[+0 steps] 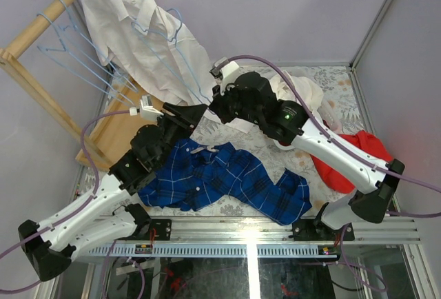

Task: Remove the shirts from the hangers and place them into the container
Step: Place the hanger at the clothesline.

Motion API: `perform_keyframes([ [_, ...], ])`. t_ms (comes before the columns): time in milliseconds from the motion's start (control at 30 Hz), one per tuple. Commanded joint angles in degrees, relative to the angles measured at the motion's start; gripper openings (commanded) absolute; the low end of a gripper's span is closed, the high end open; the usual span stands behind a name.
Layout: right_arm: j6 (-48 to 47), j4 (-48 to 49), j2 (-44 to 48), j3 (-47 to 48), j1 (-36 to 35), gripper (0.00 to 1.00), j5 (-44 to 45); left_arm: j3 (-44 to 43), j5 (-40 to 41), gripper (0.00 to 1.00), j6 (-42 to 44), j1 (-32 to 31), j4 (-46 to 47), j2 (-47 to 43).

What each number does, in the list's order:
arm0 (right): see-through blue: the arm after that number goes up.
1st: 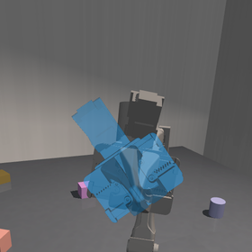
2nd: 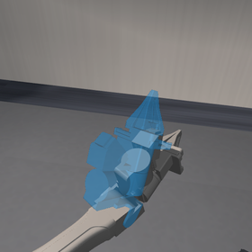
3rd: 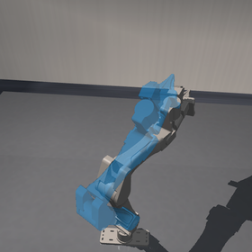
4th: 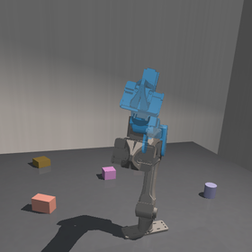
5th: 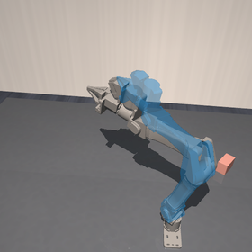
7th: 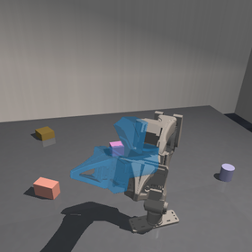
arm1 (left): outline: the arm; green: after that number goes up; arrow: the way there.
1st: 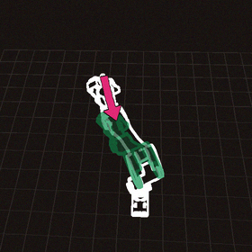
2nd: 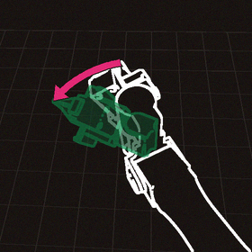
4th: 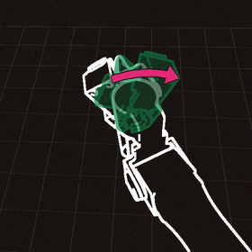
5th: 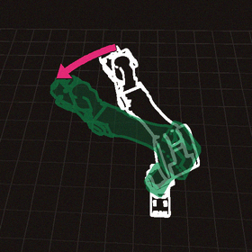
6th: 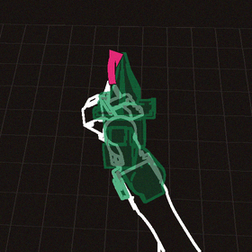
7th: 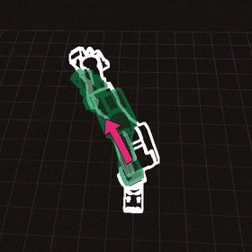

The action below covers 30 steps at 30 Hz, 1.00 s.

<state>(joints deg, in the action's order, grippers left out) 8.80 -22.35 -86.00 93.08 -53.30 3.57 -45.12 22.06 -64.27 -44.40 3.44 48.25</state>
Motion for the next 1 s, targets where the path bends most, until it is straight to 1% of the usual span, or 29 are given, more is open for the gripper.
perform_keyframes([
  [0, 1.8, 3.7, 3.9, -0.8, 0.3, 0.00, -0.7, 1.8, 3.6, 0.40, -3.4, 0.4, 5.2, 0.0],
  [300, 5.4, 5.0, 6.5, -3.1, 0.3, 0.00, -6.8, 0.8, 6.0, 0.40, -3.2, 0.4, 5.5, 2.3],
  [367, 6.2, 5.3, 7.0, -3.8, 0.4, 0.00, -6.9, 0.5, 5.3, 0.37, -2.7, 0.4, 6.7, 2.9],
  [433, 6.4, 5.4, 7.5, -4.3, 0.3, 0.00, -7.5, 0.0, 4.8, 0.30, -3.1, 0.4, 5.4, 3.5],
  [567, 7.4, 7.5, 9.4, -6.0, 0.4, 0.00, -10.7, 1.2, 3.6, 0.06, -4.7, 0.4, 4.6, 3.1],
  [600, 7.6, 8.2, 10.1, -6.7, 0.4, 0.02, -11.1, 1.8, 3.5, 0.01, -5.5, 0.4, 4.4, 2.6],
  [700, 9.1, 8.3, 11.3, -8.2, 0.3, 0.09, -12.5, 3.7, 2.2, 0.00, -8.7, 0.4, 4.3, 0.8],
  [800, 10.8, 6.6, 12.1, -10.1, 0.3, 0.18, -14.0, 5.0, -0.8, 0.00, -12.2, 0.3, 2.9, -0.1],
  [867, 12.0, 6.6, 13.2, -12.7, 0.2, 0.27, -13.3, 5.8, -2.5, 0.00, -14.2, 0.3, 2.3, -0.3],
  [967, 14.0, 7.8, 14.7, -16.8, 0.2, 0.43, -12.0, 8.4, -3.2, 0.00, -15.5, 0.3, 6.8, -1.5],
])
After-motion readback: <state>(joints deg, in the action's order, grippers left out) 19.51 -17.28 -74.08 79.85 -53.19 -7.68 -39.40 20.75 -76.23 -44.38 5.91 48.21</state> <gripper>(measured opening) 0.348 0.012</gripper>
